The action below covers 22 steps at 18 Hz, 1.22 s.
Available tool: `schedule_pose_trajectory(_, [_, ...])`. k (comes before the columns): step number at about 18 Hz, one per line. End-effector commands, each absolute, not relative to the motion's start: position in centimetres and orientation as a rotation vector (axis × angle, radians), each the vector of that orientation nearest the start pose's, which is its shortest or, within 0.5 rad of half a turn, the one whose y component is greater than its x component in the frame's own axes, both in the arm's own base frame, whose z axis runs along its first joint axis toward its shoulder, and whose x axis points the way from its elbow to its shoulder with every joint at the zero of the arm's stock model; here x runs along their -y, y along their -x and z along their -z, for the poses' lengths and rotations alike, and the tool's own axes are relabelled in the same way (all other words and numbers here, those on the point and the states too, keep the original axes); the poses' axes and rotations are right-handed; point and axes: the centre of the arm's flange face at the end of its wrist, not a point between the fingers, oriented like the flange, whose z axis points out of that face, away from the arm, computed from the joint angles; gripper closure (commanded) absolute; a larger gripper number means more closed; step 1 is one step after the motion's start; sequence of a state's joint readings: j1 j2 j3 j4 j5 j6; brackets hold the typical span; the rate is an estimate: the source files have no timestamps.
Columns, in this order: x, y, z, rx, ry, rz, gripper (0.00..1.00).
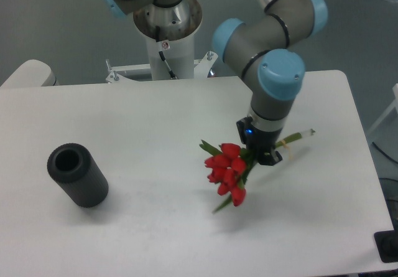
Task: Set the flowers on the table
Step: 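Carry the red tulip bunch in the gripper toward the black cylinder, then lower the tulips flat onto the table surface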
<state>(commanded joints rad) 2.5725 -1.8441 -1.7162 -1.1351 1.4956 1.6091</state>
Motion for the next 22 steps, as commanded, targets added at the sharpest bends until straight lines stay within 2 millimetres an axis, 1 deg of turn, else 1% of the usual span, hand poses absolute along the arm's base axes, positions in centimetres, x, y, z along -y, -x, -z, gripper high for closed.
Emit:
schedule_pose_trajectory(1, [-42.5,39.8,-31.3,-0.929,2.924,0.016,0.99])
schedule_pose_trajectory(3, [-42.6,36.8,-31.0,-0.989,2.911,0.032,0.98])
schedule_pose_trajectory(5, [-42.2,35.0,-30.5,-1.005,2.906,0.028,0.98])
schedule_pose_trajectory(8, [-43.0,31.6,-29.5,-1.069,2.890,0.030,0.97])
schedule_pose_trajectory(11, [-42.3,30.0,-28.4,-1.089,2.882,0.033,0.95])
schedule_pose_trajectory(12, [-42.6,29.2,-28.2,-1.113,2.874,0.039,0.94])
schedule_pose_trajectory(13, [-43.0,28.3,-27.9,-1.140,2.867,0.047,0.91])
schedule_pose_trajectory(15, [-42.4,27.2,-26.9,-1.151,2.871,0.084,0.87])
schedule_pose_trajectory(16, [-42.1,26.8,-26.5,-1.154,2.872,0.097,0.79])
schedule_pose_trajectory(17, [-42.0,26.6,-26.2,-1.154,2.873,0.109,0.66])
schedule_pose_trajectory(18, [-42.0,26.5,-26.1,-1.156,2.873,0.112,0.45])
schedule_pose_trajectory(19, [-42.0,26.5,-26.1,-1.156,2.872,0.109,0.19])
schedule_pose_trajectory(20, [-42.0,26.5,-26.1,-1.152,2.874,0.109,0.00])
schedule_pose_trajectory(22, [-42.1,26.6,-26.4,-1.145,2.875,0.101,0.00])
